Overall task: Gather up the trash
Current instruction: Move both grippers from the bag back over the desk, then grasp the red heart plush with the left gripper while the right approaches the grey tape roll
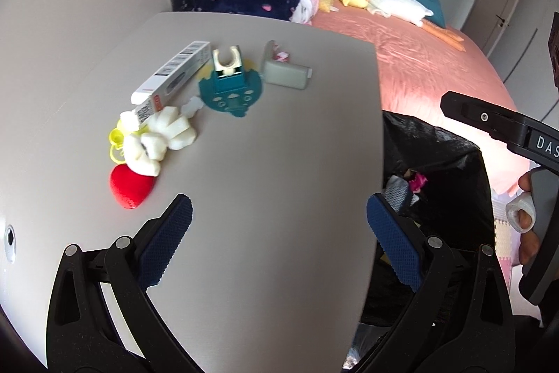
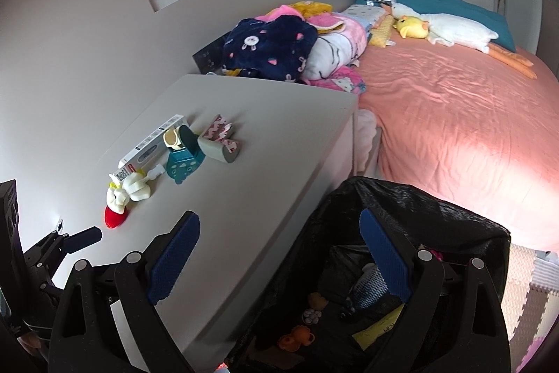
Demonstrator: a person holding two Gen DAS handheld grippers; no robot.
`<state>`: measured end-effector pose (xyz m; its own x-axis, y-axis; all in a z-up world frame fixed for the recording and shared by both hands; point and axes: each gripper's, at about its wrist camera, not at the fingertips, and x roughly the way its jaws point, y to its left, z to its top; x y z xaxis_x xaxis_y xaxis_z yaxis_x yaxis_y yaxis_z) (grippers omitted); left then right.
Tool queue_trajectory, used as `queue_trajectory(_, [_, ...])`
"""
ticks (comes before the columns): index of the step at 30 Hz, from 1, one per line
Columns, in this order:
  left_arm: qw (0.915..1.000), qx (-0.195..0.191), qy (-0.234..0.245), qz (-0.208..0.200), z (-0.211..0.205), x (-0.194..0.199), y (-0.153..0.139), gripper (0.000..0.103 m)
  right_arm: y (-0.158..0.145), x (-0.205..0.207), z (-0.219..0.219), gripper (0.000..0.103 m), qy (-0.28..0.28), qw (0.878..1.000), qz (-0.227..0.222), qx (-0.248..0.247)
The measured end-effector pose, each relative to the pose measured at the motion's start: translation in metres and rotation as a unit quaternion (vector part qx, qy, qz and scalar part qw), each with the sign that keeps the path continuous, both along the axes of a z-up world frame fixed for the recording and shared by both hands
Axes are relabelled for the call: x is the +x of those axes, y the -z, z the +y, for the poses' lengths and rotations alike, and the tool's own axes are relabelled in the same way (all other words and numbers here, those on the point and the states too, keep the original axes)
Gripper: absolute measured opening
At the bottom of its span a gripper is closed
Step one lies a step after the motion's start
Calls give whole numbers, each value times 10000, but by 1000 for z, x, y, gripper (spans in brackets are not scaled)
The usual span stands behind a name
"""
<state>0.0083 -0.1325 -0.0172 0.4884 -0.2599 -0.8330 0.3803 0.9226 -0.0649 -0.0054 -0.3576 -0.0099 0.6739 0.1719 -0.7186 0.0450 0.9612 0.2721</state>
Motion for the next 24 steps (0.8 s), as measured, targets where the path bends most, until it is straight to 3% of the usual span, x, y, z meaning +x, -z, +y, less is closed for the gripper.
queue_trajectory(17, [9959, -98, -882, 170, 73, 31, 20, 97, 19, 63, 56, 93, -595, 9978, 256, -154])
queue_trajectory(24, [9941, 36, -1062, 234, 89, 47, 31, 81, 25, 92, 70, 93, -714, 9967, 299, -249])
